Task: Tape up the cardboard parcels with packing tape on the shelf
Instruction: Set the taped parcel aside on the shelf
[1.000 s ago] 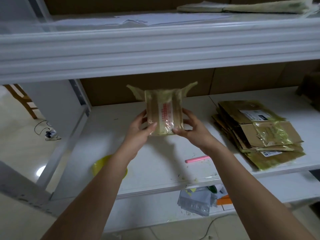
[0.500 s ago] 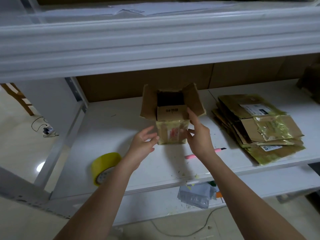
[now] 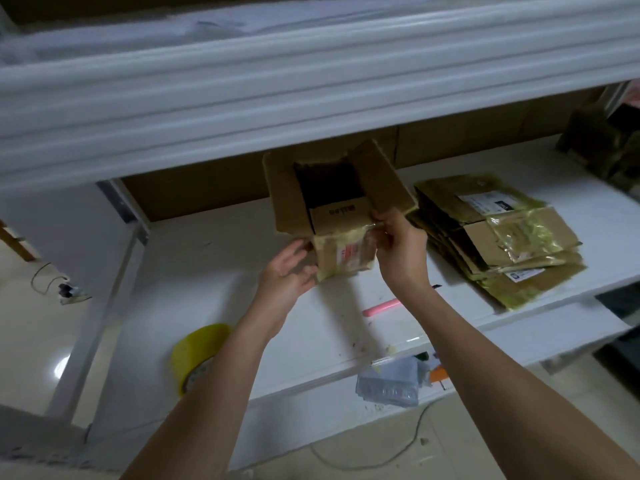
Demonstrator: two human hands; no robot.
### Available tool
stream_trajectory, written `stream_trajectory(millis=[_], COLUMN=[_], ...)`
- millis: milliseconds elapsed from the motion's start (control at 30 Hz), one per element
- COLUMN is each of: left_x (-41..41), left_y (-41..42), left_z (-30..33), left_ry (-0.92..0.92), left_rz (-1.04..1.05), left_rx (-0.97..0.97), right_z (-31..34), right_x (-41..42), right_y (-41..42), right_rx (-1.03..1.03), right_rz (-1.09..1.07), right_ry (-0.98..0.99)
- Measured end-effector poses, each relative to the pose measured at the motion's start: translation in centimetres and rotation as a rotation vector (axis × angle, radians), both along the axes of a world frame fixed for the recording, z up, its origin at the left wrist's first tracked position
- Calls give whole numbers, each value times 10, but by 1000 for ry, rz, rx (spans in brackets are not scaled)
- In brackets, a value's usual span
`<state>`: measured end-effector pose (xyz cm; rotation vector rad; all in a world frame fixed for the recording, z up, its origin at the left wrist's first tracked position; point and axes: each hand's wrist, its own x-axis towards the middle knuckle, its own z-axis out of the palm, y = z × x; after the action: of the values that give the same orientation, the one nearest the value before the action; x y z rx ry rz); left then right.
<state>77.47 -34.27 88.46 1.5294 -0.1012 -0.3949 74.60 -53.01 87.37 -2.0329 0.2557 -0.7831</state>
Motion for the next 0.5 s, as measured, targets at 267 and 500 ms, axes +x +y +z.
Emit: stream_trajectory(millis=[267,500], left_x=[1,-22], left_y=[-71,-161], left_z=[22,14], left_ry=[-297,-450], left_rz=[-165,-406], left_rx=[82,271], right_z=[43,50], right_x=[-50,-113], right_y=[-70,-164], right_rx=[-87,6], right_rz=[-268,-493], right_ry=[-175,-192])
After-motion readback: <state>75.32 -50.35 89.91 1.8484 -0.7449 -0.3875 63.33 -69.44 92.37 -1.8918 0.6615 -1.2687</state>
